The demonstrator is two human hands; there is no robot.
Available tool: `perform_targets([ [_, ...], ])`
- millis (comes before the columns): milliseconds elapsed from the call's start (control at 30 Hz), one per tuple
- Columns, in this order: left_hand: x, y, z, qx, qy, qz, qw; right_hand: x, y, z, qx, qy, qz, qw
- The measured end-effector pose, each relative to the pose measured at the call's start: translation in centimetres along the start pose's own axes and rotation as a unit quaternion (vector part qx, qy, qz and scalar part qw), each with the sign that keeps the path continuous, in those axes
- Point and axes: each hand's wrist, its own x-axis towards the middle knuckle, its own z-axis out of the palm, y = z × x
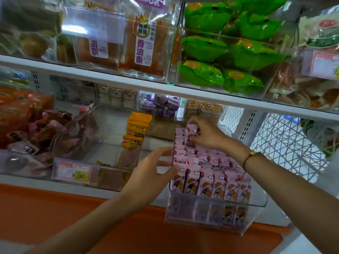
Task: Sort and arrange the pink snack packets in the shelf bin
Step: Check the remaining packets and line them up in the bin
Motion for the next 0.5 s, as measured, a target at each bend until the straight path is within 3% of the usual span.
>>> perform_targets([
  [200, 0.1, -0.6, 0.2, 0.006, 0.005, 0.007, 1.000, 1.9, 1.3, 3.2, -0.037, 0.022, 0.029, 0.999],
  [500, 0.0, 0.0, -0.1, 0.003, 0.013, -0.006, 1.000, 1.6, 1.2, 1.3, 0.029, -0.093, 0.067, 0.993],
])
